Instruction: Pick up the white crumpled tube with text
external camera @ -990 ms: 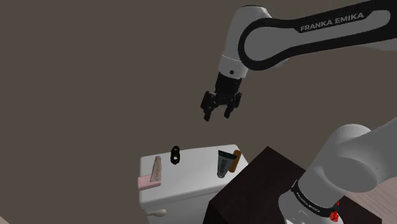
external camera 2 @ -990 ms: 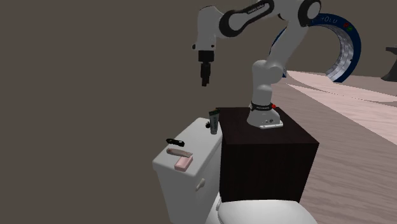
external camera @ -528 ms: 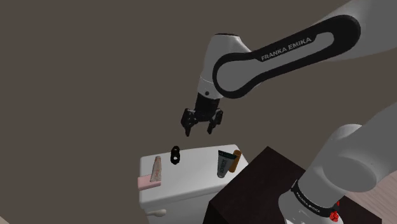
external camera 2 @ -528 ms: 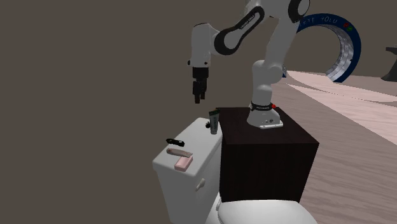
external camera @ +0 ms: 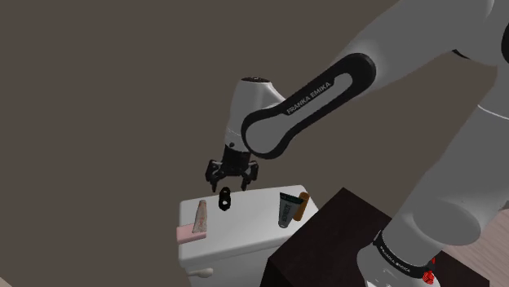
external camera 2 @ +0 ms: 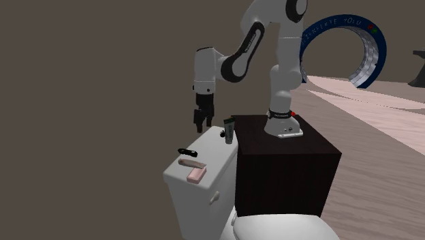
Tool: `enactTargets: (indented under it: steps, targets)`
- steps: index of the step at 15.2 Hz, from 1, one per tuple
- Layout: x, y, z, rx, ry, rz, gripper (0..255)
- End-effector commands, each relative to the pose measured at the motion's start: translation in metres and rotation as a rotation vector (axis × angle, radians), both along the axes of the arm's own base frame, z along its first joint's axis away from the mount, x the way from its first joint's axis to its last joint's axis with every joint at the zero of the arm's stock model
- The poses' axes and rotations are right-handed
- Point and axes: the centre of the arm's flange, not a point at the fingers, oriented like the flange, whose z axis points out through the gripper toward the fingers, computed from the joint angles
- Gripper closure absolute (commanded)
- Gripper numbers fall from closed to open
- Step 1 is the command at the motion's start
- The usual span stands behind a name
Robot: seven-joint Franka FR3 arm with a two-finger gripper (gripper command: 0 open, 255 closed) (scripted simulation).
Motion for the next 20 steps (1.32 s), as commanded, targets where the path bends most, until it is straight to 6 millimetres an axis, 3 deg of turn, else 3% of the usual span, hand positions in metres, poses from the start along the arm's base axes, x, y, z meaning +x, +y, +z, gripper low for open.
enactTargets:
  steps: [1, 9, 18, 19, 20]
  targets:
    - [0.009, 0.015, -0.02, 0.005, 0.003, -0.033, 0]
    - [0.056, 0.064, -0.098, 0.021, 0.016, -0.155, 0]
    - [0.056, 0.064, -0.138, 0.021, 0.016, -0.155, 0]
    - [0.055, 0.064, -0.138, 0.021, 0.016, -0.155, 255]
    - [0.055, 0.064, -0.137, 0.021, 0.016, -0.155, 255]
